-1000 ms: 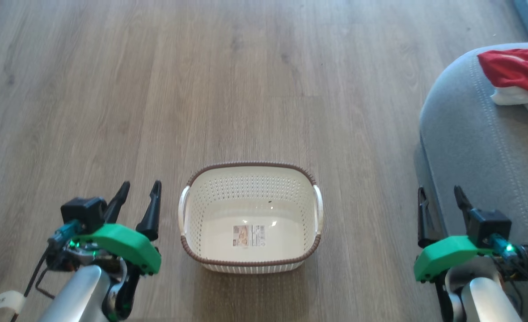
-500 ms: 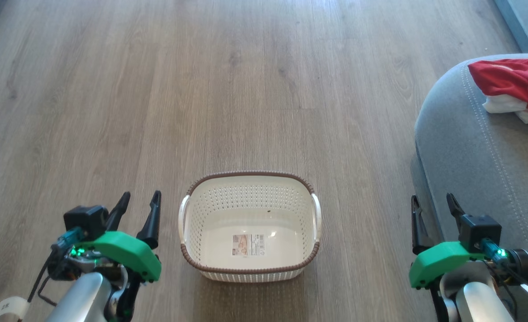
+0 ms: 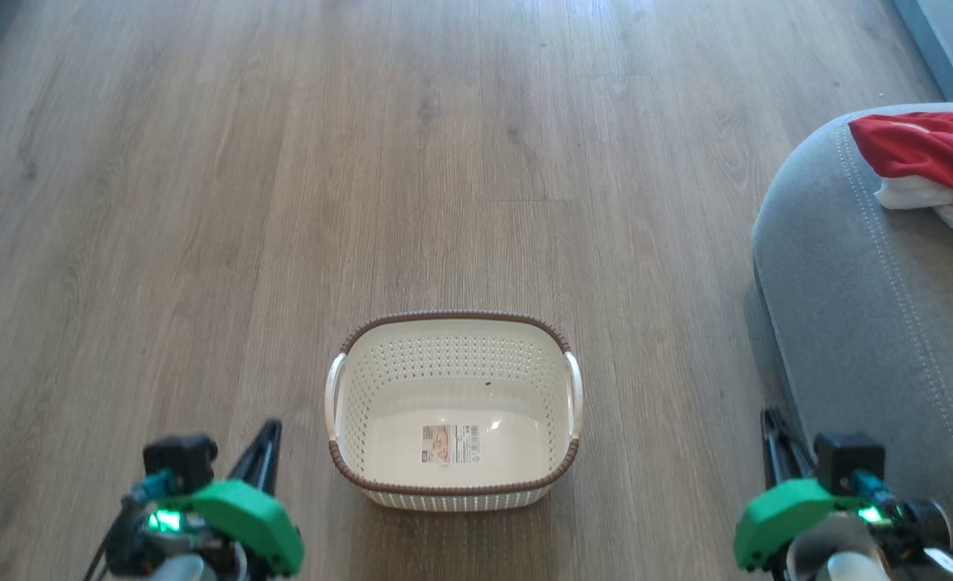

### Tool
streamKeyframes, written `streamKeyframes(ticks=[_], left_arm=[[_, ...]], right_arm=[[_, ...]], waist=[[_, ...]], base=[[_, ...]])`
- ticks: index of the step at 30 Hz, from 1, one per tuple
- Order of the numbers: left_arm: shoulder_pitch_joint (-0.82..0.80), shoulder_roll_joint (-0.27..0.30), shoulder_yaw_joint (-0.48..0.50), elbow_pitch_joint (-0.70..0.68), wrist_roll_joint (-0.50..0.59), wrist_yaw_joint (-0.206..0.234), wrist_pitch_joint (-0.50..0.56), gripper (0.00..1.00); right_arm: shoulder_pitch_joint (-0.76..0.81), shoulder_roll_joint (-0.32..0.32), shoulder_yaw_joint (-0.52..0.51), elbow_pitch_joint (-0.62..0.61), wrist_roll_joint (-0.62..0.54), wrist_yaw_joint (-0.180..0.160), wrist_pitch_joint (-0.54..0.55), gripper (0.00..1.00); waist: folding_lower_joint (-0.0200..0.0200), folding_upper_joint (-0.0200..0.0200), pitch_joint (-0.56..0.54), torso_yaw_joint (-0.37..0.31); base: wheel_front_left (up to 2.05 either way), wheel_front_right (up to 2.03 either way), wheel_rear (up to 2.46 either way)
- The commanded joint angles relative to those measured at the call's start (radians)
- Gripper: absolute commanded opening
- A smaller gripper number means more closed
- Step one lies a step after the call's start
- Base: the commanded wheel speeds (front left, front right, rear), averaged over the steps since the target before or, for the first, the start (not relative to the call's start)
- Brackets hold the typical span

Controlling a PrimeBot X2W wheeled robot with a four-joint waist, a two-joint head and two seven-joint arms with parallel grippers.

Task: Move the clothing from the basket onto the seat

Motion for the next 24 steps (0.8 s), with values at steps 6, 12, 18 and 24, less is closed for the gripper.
streamKeyframes(ticks=[6,12,18,24], left_arm=[[-0.021,-0.006,0.038,-0.031,-0.060,-0.007,0.022,0.00],[-0.017,-0.016,0.065,-0.044,-0.107,-0.012,0.039,0.00],[-0.013,-0.026,0.092,-0.057,-0.154,-0.018,0.056,0.00],[-0.009,-0.036,0.119,-0.070,-0.201,-0.023,0.074,0.00]], right_arm=[[-0.019,-0.003,-0.012,-0.027,0.091,0.000,0.023,0.00],[-0.019,-0.003,-0.017,-0.036,0.163,0.001,0.039,0.00],[-0.020,-0.003,-0.023,-0.045,0.236,0.001,0.055,0.00],[-0.022,-0.003,-0.030,-0.053,0.308,0.001,0.073,0.00]], waist=[[0.0000,0.0000,0.000,-0.001],[0.0000,0.0000,0.001,-0.002],[0.0000,0.0000,0.001,-0.003],[0.0000,0.0000,0.001,-0.004]], base=[[0.00,0.00,0.00],[0.00,0.00,0.00],[0.00,0.00,0.00],[0.00,0.00,0.00]])
